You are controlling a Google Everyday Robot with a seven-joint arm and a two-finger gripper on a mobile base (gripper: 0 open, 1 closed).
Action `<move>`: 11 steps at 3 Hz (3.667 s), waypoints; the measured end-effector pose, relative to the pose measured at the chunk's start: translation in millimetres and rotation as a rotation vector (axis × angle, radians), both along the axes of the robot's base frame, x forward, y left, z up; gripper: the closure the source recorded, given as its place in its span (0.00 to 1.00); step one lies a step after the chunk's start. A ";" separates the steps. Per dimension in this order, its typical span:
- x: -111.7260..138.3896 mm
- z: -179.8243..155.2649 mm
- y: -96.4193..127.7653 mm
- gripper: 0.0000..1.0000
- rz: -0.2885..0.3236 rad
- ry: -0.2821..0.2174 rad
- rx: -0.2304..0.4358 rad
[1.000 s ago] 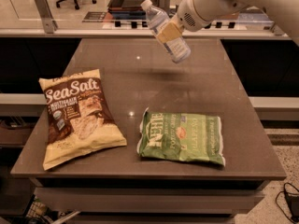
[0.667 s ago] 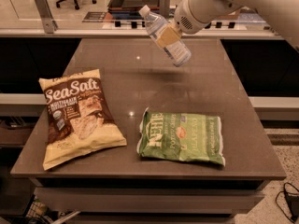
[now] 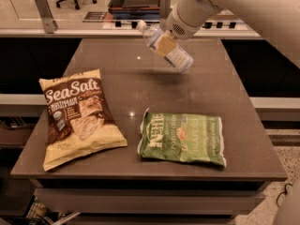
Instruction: Knock blue plastic bottle over
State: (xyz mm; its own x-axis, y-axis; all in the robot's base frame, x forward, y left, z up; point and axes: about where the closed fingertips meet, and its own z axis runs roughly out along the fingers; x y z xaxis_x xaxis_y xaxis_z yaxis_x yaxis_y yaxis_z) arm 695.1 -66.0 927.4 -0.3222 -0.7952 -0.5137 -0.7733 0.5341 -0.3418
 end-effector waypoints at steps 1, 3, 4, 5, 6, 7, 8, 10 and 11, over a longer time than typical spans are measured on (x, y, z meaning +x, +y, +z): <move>-2.2 -15.7 2.1 1.00 -0.002 0.038 -0.080; -6.2 -50.5 17.8 1.00 0.041 0.121 -0.143; -2.5 -70.0 38.1 1.00 0.103 0.162 -0.155; -2.2 -71.3 38.6 0.82 0.106 0.165 -0.157; -2.2 -71.3 38.6 0.59 0.106 0.165 -0.157; -2.3 -72.0 38.9 0.36 0.107 0.166 -0.158; -2.6 -73.5 39.5 0.12 0.108 0.169 -0.159; -2.9 -74.9 40.0 0.00 0.109 0.171 -0.160; -3.7 -63.9 29.5 0.00 0.102 0.162 -0.142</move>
Offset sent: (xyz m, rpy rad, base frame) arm -0.0089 0.0102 -0.0548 -0.1786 0.1354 0.0178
